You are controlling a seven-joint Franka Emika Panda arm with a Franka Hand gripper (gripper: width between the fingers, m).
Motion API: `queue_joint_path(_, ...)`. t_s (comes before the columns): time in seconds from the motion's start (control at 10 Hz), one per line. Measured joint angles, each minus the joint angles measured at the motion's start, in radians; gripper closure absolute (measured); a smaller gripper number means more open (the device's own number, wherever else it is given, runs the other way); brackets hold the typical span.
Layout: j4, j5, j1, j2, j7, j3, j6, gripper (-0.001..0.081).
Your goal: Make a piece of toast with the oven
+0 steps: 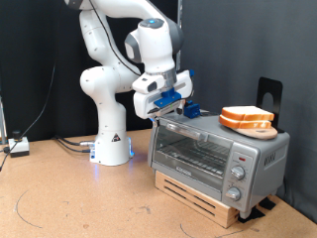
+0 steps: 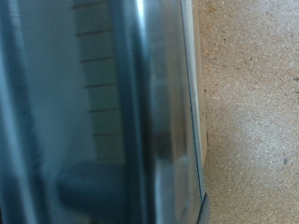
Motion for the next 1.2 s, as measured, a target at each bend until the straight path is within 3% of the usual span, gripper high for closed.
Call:
queue_joint_path(0.2,-0.023,-0.010,0.000,0.051,0.008,0.015,0.073,-0.0003)
queue_joint_path(0.4,-0.021,-0.015,-0.011,0.055,0.008,0.014,0.089,-0.0003)
queue_joint_path(1.2,0.007,-0.115,-0.147,0.086,0.008,0.006,0.112,-0.0003)
